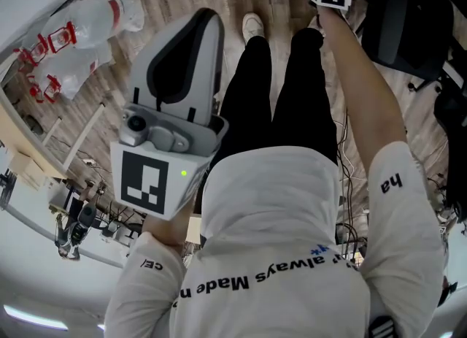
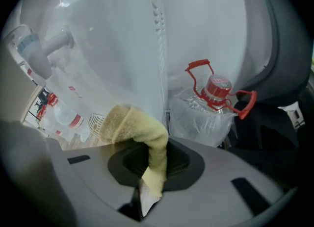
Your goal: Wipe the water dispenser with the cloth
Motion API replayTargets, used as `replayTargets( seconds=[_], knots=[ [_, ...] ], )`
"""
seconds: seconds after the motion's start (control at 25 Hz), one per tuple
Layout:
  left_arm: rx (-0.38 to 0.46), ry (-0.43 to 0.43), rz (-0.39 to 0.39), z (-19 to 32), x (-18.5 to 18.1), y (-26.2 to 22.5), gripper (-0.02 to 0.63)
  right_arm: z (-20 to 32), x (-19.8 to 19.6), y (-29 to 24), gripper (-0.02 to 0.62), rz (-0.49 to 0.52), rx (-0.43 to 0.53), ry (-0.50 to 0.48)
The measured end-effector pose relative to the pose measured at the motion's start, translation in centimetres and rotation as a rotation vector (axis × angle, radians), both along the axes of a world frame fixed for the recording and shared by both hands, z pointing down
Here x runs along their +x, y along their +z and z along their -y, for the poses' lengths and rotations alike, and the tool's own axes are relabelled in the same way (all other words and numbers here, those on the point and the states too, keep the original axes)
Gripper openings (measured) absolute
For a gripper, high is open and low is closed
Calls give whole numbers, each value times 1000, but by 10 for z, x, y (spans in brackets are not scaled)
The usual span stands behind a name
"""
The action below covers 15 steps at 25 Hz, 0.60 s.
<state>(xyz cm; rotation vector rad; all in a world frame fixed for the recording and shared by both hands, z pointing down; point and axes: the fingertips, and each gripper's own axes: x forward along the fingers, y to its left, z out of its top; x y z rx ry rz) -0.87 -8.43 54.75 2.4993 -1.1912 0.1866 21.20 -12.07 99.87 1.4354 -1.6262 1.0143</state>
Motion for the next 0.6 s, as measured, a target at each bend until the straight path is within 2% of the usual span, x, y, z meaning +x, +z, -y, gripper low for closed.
replayTargets(
  seconds=[0.32,0.6],
  knots=[
    [-12,3,14,-5,-1,11,26,-1,1,18,58,-4,-12,-8],
    [10,16,10,-10,4,0,26,-7,4,-3,58,8,-5,-22]
  ],
)
